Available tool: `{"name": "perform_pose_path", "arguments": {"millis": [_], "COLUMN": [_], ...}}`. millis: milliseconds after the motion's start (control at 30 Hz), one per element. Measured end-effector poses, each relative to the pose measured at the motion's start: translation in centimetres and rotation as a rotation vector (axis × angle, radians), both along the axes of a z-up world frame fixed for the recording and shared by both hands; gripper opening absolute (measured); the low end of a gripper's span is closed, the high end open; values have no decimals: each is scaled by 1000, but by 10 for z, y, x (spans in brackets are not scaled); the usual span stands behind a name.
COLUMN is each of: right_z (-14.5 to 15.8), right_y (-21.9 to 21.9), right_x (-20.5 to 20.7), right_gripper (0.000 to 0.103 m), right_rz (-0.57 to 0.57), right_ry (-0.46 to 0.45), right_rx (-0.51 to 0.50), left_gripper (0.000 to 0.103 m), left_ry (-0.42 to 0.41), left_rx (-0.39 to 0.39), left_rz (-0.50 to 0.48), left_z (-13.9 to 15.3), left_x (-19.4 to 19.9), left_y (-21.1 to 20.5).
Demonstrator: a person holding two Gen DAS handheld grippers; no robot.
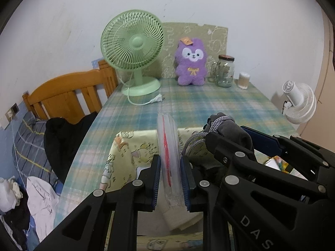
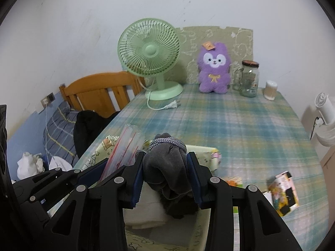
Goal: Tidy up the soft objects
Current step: 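Carry the clear bag and grey sock over the yellow fabric box, then release the clear bag and sock into the yellow box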
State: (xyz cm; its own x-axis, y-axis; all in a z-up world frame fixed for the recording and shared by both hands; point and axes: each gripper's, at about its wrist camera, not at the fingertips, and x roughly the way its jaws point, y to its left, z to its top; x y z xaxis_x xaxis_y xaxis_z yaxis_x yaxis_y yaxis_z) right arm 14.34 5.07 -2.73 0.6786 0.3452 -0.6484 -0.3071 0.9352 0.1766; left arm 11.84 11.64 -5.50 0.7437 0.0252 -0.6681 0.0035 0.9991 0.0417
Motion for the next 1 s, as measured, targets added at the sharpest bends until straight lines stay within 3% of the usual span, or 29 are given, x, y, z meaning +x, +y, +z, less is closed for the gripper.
{"name": "perform_pose_path", "arguments": {"millis": [133,300,367,633,667,767,1000], "right_z": [-9,-16,-18,-26,-26,-25,-19], "right_y": [9,20,23,32,32,33,29], "right_x": [4,7,8,13,13,14,10], "right_gripper": [43,43,43,45,48,73,86], "right_rz": [18,43,53,68,65,72,63], "right_ry": [26,45,53,75,69,70,45], "right_rx": [2,4,7,9,3,3,-11], "left_gripper": [23,45,64,68,69,78,84], "left_ry": [25,30,26,39,39,35,20], "left_rx": [1,10,12,0,2,-11,-15], "left_rz": [18,62,83,84,85,62,60], "left_z": [-7,-12,-13,-18,-18,-18,-14], "left_x": [2,0,-1,-2,-1,-2,-3], "left_y": [9,19,23,29,28,25,23]}}
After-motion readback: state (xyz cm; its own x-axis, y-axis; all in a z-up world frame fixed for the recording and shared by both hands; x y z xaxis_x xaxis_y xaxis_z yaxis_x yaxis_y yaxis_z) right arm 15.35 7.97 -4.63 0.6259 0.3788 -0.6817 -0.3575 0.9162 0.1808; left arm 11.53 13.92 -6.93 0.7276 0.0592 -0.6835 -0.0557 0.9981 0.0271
